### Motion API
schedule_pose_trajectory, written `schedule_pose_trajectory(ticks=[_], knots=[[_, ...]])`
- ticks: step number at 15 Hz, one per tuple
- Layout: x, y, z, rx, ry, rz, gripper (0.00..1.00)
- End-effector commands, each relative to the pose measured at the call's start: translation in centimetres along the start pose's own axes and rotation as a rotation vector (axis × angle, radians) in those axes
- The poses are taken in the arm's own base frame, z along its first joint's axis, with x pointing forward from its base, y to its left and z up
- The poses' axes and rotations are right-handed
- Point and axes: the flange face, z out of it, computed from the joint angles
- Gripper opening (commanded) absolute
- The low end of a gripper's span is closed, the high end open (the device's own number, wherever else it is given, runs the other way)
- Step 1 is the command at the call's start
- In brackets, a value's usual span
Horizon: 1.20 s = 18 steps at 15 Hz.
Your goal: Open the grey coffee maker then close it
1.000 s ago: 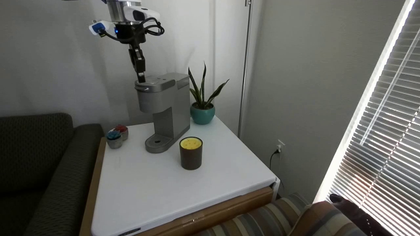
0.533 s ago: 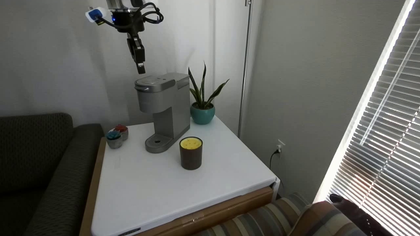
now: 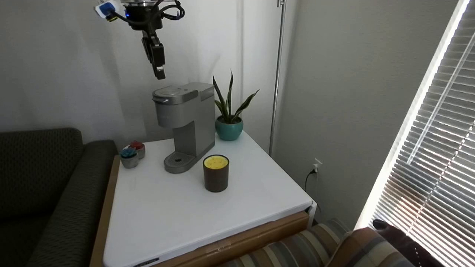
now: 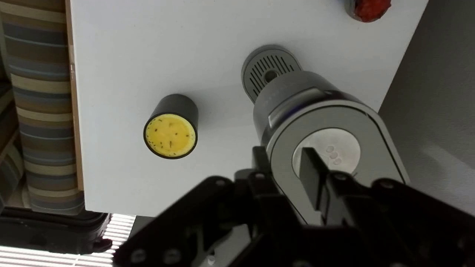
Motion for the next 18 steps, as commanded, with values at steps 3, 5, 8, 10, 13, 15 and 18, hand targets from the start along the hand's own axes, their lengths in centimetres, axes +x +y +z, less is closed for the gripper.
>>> schedule_pose_trajectory(ticks=[3, 5, 8, 10, 13, 15, 18], knots=[[-0.02, 0.7, -0.78, 0.019, -0.023, -0.021, 0.74], [0.02, 0.73, -0.81, 0.027, -0.026, -0.011, 0.88], [0.06, 0.8, -0.87, 0.04, -0.034, 0.005, 1.0], [0.06, 0.82, -0.92, 0.049, -0.038, 0.012, 1.0], [0.08, 0.86, -0.93, 0.057, -0.041, 0.02, 1.0], [0.11, 0.9, -0.89, 0.063, -0.046, 0.024, 1.0], [0.2, 0.19, -0.66, 0.053, -0.031, 0.035, 1.0]])
